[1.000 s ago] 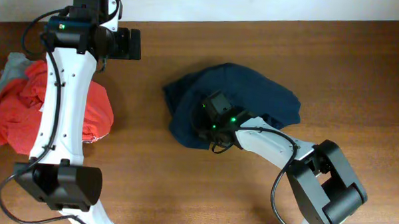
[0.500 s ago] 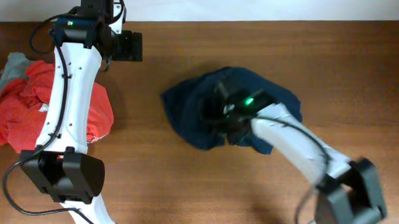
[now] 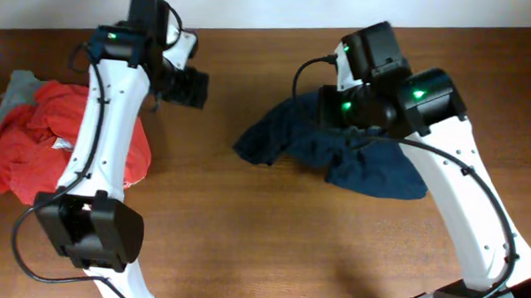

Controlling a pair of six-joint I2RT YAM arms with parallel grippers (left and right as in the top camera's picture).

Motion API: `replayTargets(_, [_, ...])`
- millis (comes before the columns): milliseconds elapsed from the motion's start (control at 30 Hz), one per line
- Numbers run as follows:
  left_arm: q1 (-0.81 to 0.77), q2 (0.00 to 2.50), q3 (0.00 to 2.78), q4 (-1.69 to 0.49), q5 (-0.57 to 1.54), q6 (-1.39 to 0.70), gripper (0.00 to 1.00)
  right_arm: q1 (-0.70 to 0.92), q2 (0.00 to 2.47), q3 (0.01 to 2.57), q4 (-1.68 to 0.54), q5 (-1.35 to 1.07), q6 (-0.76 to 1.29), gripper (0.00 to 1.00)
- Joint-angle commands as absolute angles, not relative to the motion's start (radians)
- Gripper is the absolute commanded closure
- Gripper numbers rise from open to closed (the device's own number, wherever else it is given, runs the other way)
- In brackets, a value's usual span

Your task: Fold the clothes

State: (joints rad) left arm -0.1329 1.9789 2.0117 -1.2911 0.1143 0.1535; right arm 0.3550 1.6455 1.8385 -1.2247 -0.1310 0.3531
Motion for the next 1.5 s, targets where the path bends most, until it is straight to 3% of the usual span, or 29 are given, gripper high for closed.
replayTargets(0, [-0.148, 1.982, 1.945, -1.291, 0.147, 0.241, 0.11, 0.303, 1.633, 1.879, -1.203, -0.144, 0.290, 0.96])
replayTargets(267, [-0.150, 1.982, 1.803, -1.234, 0.409, 0.347, 0.11, 0.228, 1.633, 1.977, -1.199, -0.157, 0.224, 0.96])
replayTargets(433, [-0.160, 1.982, 1.559, -0.984, 0.739, 0.417, 0.11, 0.228, 1.633, 1.977, -1.193, -0.152, 0.216, 0.96])
replayTargets(533, [-0.173, 1.982, 1.459, -0.857, 0.786, 0.422, 0.11, 0.228, 1.633, 1.977, -1.193, -0.146, 0.216, 0.96])
replayTargets(667, [-0.210, 1.982, 1.345, -0.715, 0.789, 0.496, 0.11, 0.226, 1.633, 1.977, -1.193, -0.140, 0.216, 0.96])
replayTargets(1000, [-0.235, 1.982, 1.314, -0.780, 0.647, 0.555, 0.11, 0.205, 1.633, 1.977, -1.193, -0.119, 0.216, 0.96])
replayTargets(1167, [-0.281, 1.982, 1.309, -0.689, 0.646, 0.554, 0.10, 0.200, 1.633, 1.977, -1.188, -0.120, 0.217, 0.96])
replayTargets(1200, [-0.304, 1.982, 1.309, -0.652, 0.644, 0.550, 0.03, 0.200, 1.633, 1.977, -1.187, -0.120, 0.217, 0.96])
replayTargets(1267, [-0.347, 1.982, 1.309, -0.579, 0.587, 0.493, 0.01, 0.200, 1.633, 1.977, -1.186, -0.120, 0.217, 0.96])
replayTargets(1433, [-0.411, 1.982, 1.309, -0.468, 0.465, 0.367, 0.02, 0.200, 1.633, 1.977, -1.186, -0.123, 0.216, 0.96])
replayTargets(1467, [-0.417, 1.982, 1.309, -0.455, 0.410, 0.328, 0.08, 0.200, 1.633, 1.977, -1.186, -0.123, 0.216, 0.96])
